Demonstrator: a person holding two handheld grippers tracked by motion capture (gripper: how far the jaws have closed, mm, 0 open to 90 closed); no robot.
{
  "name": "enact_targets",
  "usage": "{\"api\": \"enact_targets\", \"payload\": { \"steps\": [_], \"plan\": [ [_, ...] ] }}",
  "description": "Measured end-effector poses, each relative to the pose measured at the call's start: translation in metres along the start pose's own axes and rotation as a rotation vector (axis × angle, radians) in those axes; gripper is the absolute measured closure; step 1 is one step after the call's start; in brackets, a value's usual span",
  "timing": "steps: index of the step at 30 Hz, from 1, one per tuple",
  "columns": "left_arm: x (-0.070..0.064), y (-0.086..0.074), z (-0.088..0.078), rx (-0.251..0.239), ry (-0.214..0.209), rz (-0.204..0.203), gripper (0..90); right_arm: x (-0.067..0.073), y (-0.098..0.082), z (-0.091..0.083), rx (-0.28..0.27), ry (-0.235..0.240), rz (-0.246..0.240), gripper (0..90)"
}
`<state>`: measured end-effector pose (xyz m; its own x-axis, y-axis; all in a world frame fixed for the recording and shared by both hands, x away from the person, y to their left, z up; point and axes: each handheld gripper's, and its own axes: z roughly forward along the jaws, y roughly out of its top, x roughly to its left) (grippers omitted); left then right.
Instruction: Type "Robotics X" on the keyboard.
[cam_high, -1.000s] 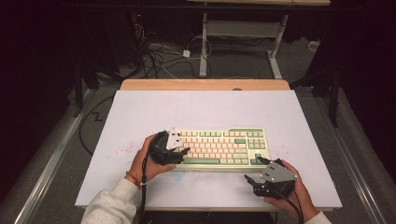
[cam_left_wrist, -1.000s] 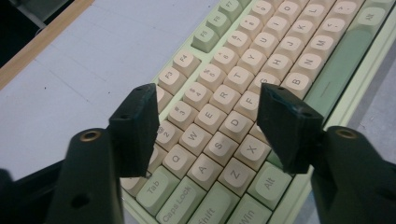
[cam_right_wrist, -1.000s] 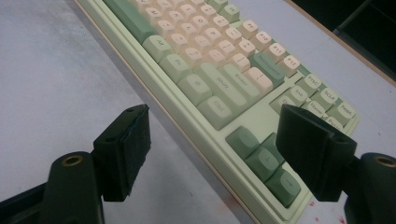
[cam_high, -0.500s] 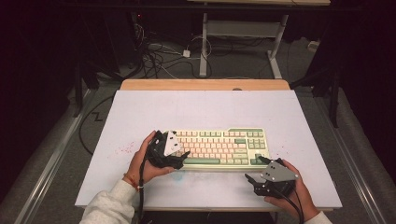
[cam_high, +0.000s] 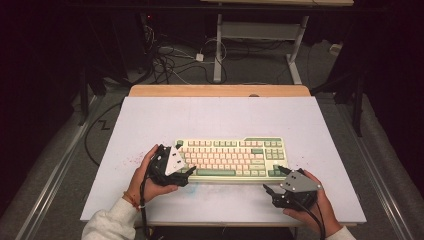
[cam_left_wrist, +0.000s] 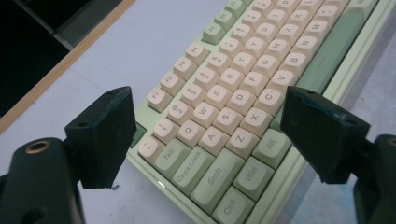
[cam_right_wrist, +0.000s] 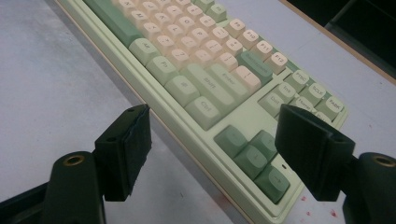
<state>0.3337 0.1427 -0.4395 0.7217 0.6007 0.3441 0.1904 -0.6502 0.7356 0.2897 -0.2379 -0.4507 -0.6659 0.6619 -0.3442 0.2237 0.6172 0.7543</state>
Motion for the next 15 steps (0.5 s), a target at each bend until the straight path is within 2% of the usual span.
{"api": "enact_targets", "payload": {
  "steps": [15],
  "plan": [
    [-0.002,-0.009,-0.012,-0.007,0.002,-0.014,17.5,-0.001,0.002,0.000,-0.001,-0.012,-0.004,27.4]
  ]
}}
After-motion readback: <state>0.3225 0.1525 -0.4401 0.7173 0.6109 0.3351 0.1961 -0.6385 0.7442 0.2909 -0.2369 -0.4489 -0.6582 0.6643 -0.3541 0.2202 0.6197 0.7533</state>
